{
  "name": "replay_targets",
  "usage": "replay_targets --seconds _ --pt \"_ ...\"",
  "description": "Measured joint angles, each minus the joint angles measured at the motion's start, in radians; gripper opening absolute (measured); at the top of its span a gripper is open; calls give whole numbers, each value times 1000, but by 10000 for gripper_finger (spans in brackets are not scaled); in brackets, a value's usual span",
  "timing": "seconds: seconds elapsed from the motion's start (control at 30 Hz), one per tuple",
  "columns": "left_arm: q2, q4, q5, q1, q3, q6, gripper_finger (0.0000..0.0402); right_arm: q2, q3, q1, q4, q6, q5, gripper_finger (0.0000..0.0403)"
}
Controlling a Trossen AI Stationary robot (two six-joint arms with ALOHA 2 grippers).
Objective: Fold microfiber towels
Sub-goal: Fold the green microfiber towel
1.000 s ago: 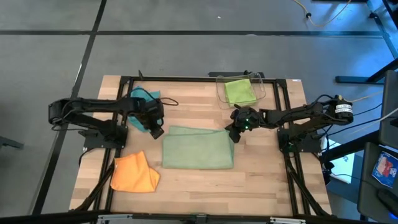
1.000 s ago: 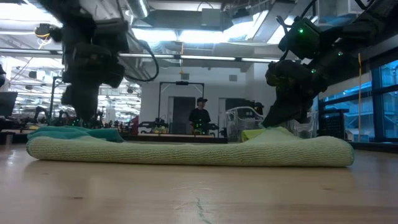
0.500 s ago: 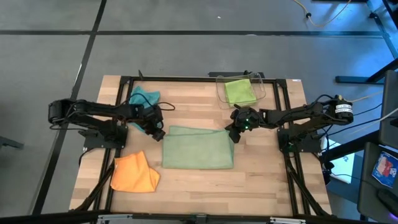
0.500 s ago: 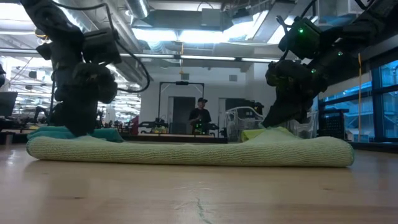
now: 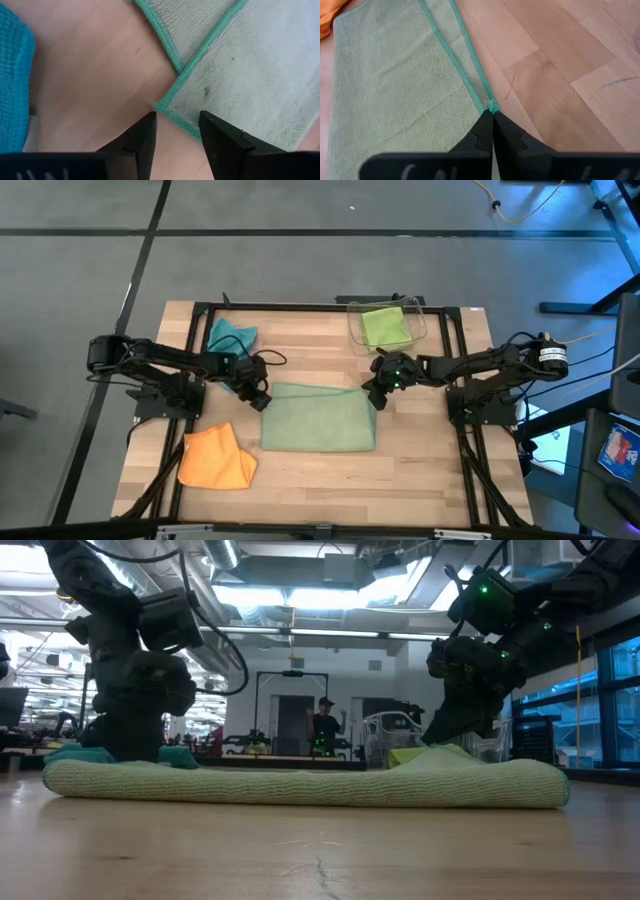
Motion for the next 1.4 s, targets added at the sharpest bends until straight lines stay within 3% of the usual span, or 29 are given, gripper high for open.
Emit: replay_targets --seconds 0.27,0.77,0.93,1.27,1.4 --pt "-3 99 -6 -2 -3 0 147 0 0 0 0 0 -1 7" --pt "-3 113 -27 -2 -3 7 144 0 0 0 0 -1 -6 7" --pt "-3 113 -22 -1 -3 8 112 0 0 0 0 0 -6 7" --pt "-4 113 -20 -1 -3 8 10 0 0 0 0 0 -6 7" --pt "-4 118 -2 -1 -3 8 3 0 0 0 0 0 -6 7"
